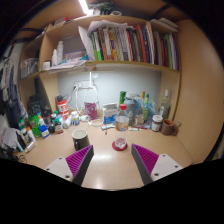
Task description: Pour water
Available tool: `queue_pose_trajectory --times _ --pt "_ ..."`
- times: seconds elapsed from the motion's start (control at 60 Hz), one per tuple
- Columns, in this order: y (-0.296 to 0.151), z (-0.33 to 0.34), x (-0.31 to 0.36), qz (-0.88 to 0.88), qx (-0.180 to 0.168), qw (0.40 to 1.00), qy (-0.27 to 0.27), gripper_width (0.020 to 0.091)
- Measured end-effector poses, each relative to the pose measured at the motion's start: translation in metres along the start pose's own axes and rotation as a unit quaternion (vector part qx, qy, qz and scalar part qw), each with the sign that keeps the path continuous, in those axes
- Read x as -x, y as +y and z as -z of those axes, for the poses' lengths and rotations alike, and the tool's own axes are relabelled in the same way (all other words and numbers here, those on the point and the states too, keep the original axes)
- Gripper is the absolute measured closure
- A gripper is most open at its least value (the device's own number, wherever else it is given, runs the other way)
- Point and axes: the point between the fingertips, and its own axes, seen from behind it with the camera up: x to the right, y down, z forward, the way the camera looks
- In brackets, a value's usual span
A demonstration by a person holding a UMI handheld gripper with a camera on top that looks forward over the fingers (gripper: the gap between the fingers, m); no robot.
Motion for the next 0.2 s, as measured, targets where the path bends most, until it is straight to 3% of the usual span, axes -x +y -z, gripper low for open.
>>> queue_pose_trajectory --times 0.2 --pt "-0.004 0.042 -0.003 -0.006 -0.003 1.000 0.001 0.0259"
